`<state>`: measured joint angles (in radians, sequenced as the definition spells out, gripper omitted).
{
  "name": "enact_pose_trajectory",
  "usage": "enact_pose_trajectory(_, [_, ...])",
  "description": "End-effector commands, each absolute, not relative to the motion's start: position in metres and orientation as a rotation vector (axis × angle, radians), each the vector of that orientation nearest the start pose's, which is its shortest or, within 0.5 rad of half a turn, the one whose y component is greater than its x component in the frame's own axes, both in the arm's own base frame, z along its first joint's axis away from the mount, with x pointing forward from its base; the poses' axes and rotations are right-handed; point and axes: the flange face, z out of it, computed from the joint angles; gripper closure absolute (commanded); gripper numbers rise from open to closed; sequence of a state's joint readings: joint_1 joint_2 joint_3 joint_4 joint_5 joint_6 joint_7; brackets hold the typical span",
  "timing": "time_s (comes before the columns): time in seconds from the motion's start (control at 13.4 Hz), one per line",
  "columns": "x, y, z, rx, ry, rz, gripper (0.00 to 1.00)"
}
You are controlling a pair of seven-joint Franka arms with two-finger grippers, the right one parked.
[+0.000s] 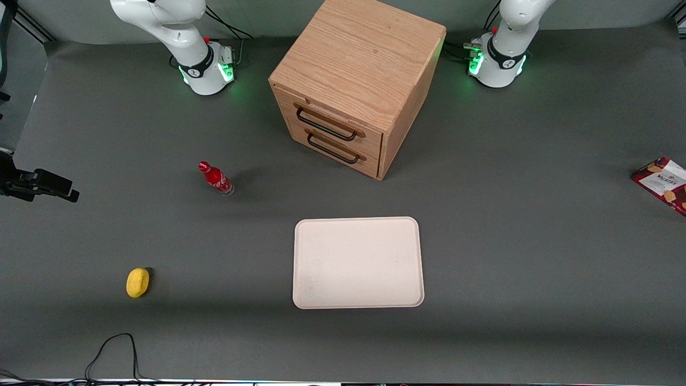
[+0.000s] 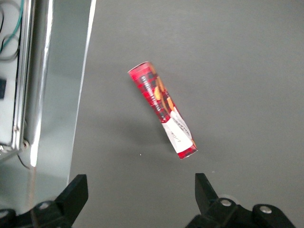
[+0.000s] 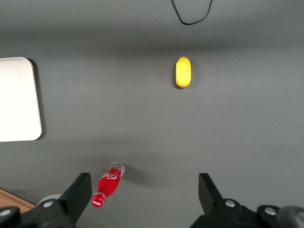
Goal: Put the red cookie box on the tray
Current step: 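Move the left gripper over the red tartan shortbread box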
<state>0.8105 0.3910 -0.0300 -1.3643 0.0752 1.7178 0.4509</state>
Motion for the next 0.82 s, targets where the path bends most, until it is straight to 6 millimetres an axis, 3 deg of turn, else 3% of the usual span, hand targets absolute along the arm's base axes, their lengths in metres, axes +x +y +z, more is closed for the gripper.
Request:
enact_pose_trajectory(0.0, [0.471, 0.473, 0.489, -2.993, -0.859, 0.130, 0.00])
enact_pose_trajectory(0.15, [0.456, 0.480, 0.488, -2.888, -1.156, 0.120, 0.00])
enact_pose_trajectory(0.37, [0.456, 0.474, 0.477, -2.669, -1.597, 0.070, 0.00])
enact_pose_trajectory(0.52, [0.452, 0.469, 0.461, -2.639, -1.637, 0.059, 0.00])
enact_pose_trajectory(0.74, [0.454, 0.458, 0.406, -2.652, -1.611, 0.001, 0.00])
